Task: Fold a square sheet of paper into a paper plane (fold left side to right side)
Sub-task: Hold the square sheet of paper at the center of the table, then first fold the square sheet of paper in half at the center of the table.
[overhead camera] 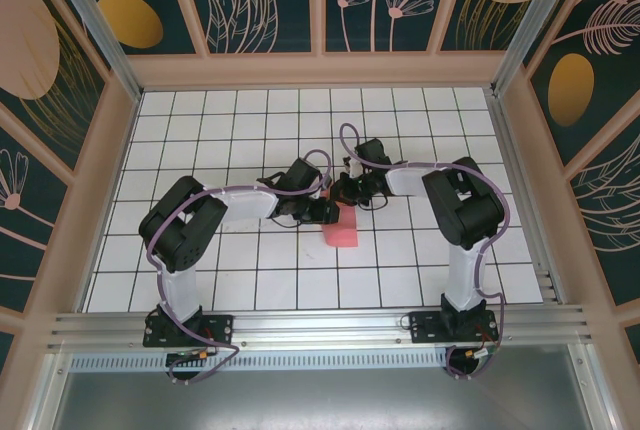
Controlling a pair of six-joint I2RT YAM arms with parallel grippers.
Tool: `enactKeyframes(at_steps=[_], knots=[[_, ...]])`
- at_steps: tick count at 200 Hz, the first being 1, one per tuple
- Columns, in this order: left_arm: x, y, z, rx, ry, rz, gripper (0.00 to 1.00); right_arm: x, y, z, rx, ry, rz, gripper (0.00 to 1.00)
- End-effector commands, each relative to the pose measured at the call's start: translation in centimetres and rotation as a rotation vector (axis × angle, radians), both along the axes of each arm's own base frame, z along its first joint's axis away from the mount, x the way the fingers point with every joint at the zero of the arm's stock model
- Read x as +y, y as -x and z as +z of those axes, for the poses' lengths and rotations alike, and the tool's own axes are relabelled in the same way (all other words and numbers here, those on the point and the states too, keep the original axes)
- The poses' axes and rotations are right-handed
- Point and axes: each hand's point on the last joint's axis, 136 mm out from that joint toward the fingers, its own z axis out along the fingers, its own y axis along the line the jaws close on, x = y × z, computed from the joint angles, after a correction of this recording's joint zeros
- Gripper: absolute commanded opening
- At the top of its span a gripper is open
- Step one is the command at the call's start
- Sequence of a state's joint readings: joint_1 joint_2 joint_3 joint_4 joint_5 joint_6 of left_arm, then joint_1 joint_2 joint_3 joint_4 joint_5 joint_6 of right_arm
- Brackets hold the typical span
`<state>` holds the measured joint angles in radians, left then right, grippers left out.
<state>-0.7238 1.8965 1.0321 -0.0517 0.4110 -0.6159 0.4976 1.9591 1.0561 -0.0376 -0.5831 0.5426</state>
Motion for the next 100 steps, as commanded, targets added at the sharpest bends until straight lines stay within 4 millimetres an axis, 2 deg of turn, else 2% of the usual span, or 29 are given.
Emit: enactKeyframes(at_steps=[1,36,43,63,100], knots=[[0.5,2.2,-1.5,0.035,-0.050,-0.066,0.40,-1.8,1.4,-3.5,0.060,0.132,-0.015,0.09],[0.3,3.9,-1.2,0.042,-0.041,-0.104,0.40,-2.0,1.8,-4.0,0.076,0.128,-0.026,0.08],[1.0,4.8,-1.9,0.060,-0.053,-0.105,0.39,-2.0,1.9,-4.0,0.078,0.128,-0.030,0.08],[1.0,5.8,-1.8,0.071,-0.030,-0.113,0.39,-2.0,1.8,-4.1,0.079,0.126,-0.034,0.08],[0.6,6.8,-1.4,0.065,-0.012,-0.127,0.39,-2.2,1.9,-4.3,0.082,0.139,-0.036,0.08]])
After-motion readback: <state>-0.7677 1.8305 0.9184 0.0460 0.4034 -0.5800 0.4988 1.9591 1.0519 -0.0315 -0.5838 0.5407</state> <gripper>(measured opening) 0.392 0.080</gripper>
